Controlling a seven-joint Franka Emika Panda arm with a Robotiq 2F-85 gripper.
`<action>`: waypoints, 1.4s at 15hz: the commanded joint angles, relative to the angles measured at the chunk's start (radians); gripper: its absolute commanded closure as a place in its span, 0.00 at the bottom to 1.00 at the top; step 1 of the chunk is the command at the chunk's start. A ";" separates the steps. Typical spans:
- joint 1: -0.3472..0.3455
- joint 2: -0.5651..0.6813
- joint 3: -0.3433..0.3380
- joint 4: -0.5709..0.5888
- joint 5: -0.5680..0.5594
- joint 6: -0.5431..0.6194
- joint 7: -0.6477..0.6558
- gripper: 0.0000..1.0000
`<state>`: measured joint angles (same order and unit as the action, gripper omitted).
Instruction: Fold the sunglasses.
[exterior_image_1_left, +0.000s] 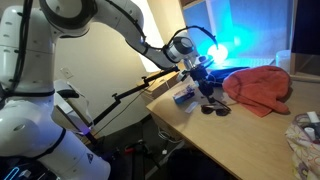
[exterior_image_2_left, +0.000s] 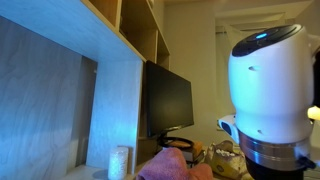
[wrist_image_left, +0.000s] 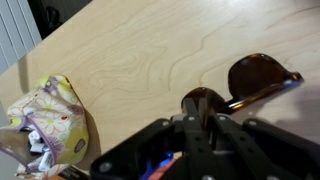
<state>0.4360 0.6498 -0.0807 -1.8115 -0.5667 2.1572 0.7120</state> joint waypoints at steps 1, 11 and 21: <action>0.006 0.028 0.013 0.054 -0.011 -0.066 0.008 0.56; -0.002 -0.013 0.024 0.047 -0.012 -0.066 0.000 0.00; -0.272 -0.233 0.138 -0.127 0.257 0.109 -0.609 0.55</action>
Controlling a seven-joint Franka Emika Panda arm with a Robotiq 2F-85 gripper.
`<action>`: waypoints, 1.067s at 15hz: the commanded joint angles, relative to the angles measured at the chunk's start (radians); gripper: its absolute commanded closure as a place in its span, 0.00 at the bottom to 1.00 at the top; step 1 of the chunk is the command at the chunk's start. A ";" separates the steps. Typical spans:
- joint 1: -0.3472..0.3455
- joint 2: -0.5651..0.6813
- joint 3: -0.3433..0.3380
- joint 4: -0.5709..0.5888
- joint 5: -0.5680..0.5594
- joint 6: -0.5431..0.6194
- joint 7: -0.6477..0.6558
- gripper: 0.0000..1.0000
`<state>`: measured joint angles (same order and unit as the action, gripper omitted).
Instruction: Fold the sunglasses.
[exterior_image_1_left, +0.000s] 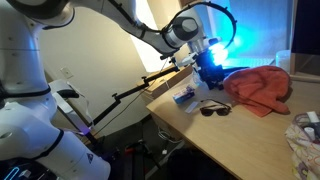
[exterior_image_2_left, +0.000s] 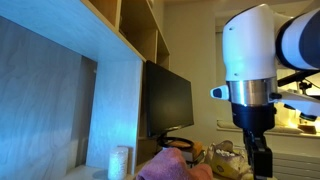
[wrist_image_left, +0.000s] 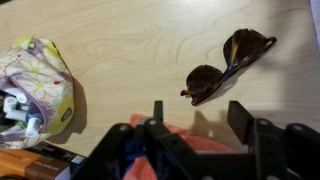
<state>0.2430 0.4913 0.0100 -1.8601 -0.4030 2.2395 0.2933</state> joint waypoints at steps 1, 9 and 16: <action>-0.103 -0.073 0.062 -0.077 0.135 0.015 -0.268 0.62; -0.168 0.017 0.127 -0.026 0.335 -0.113 -0.564 1.00; -0.161 0.059 0.127 -0.012 0.340 -0.134 -0.561 1.00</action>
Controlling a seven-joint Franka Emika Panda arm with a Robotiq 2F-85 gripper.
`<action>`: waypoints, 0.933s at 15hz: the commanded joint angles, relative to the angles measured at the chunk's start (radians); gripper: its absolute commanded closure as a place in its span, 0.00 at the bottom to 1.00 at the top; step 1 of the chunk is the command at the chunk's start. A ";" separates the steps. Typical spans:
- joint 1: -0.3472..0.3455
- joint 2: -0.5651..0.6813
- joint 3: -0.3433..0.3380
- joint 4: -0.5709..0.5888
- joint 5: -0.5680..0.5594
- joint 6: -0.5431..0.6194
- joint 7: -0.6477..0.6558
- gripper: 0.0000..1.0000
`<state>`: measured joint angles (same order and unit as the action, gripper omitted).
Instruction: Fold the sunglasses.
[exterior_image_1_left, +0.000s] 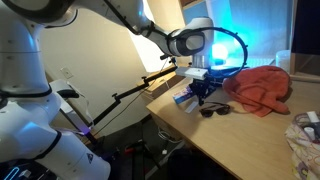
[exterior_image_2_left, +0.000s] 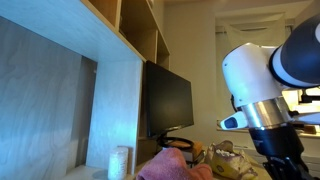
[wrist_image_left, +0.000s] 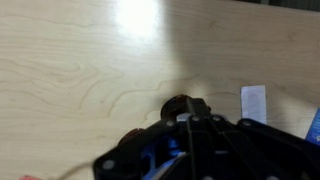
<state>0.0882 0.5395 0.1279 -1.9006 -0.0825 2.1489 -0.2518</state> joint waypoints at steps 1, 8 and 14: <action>-0.007 0.014 0.010 0.030 0.021 -0.045 -0.018 1.00; 0.001 0.030 0.009 0.039 0.017 -0.042 -0.001 1.00; 0.018 0.065 0.011 0.066 0.008 -0.052 0.017 1.00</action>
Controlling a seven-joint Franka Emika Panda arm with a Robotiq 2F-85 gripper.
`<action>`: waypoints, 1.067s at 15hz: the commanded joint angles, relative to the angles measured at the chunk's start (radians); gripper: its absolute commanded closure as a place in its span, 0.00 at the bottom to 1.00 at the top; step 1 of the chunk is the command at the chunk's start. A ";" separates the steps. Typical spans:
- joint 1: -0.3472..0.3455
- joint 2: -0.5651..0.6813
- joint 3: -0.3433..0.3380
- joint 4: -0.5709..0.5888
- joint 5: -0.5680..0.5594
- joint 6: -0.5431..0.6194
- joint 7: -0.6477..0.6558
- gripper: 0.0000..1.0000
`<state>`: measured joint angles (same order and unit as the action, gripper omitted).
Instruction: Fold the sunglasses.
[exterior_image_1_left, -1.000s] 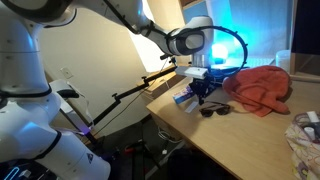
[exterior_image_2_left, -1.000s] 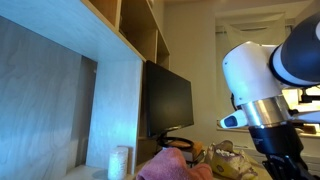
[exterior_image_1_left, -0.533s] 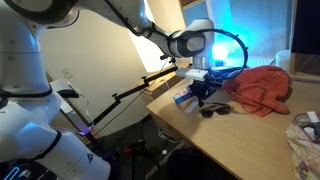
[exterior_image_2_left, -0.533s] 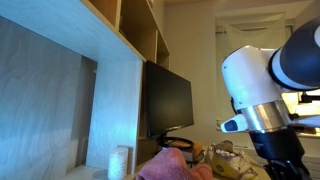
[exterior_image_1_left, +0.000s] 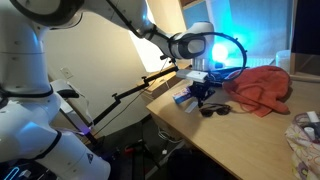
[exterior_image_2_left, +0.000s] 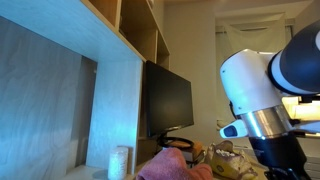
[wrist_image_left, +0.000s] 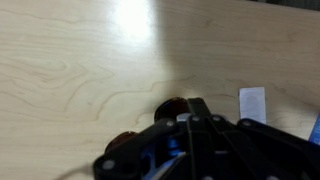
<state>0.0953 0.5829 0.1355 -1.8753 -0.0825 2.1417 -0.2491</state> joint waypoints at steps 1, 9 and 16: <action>0.015 0.027 0.002 0.046 0.006 -0.046 0.019 1.00; 0.037 0.072 -0.004 0.095 -0.003 -0.071 0.038 1.00; 0.051 0.113 -0.007 0.144 -0.006 -0.101 0.069 1.00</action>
<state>0.1317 0.6796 0.1353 -1.7741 -0.0831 2.0901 -0.2116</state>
